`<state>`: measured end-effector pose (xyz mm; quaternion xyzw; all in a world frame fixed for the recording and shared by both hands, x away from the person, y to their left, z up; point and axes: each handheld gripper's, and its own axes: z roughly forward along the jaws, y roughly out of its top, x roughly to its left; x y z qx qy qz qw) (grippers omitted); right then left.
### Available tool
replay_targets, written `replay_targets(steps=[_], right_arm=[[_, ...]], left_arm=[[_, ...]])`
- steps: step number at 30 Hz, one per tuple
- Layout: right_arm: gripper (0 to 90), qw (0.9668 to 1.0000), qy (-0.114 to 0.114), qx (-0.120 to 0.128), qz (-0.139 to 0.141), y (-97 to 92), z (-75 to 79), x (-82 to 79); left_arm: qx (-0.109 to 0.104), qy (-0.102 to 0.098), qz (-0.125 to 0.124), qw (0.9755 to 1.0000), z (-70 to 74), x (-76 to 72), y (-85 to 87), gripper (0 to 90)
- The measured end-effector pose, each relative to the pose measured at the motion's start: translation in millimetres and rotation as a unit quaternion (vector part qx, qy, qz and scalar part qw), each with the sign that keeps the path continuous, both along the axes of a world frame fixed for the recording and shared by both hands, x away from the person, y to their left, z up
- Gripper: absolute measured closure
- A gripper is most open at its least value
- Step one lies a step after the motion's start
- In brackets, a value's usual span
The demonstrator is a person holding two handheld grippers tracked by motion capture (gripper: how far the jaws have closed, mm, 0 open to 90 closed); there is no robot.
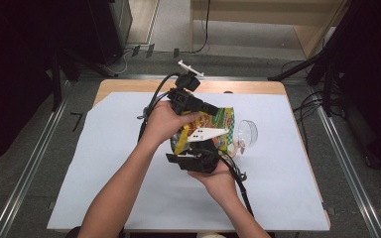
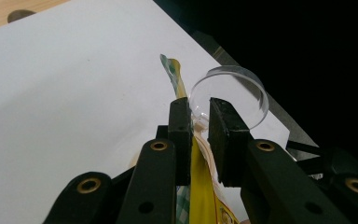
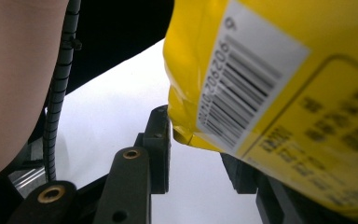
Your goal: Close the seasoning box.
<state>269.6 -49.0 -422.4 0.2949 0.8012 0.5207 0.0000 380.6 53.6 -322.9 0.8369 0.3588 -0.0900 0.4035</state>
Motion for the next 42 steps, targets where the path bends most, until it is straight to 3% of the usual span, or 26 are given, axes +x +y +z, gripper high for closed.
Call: replay_targets(steps=[15, 19, 34, 42], right_arm=[[65.9, 1.0, -0.004, -0.003, 0.004, 0.2, 1.6, 1.2], [66.2, 1.0, 0.003, -0.001, 0.003, 0.4, 0.9, 3.1], [66.5, 0.9999, 0.002, -0.004, 0.011, -1.4, 4.5, 5.5], [67.6, 0.9998, 0.009, 0.001, 0.015, -4.7, 5.3, 7.0]], left_arm=[[0.002, -0.002, -0.002, 1.0, 1.3, 2.4, -1.5, 79.8], [0.0, 0.009, -0.001, 1.0, -0.7, 5.7, -1.1, 79.8], [-0.001, 0.013, 0.001, 0.9999, 2.2, 8.5, -2.4, 79.7], [0.011, 0.007, 0.001, 0.9999, 4.8, 6.0, -7.4, 79.6]])
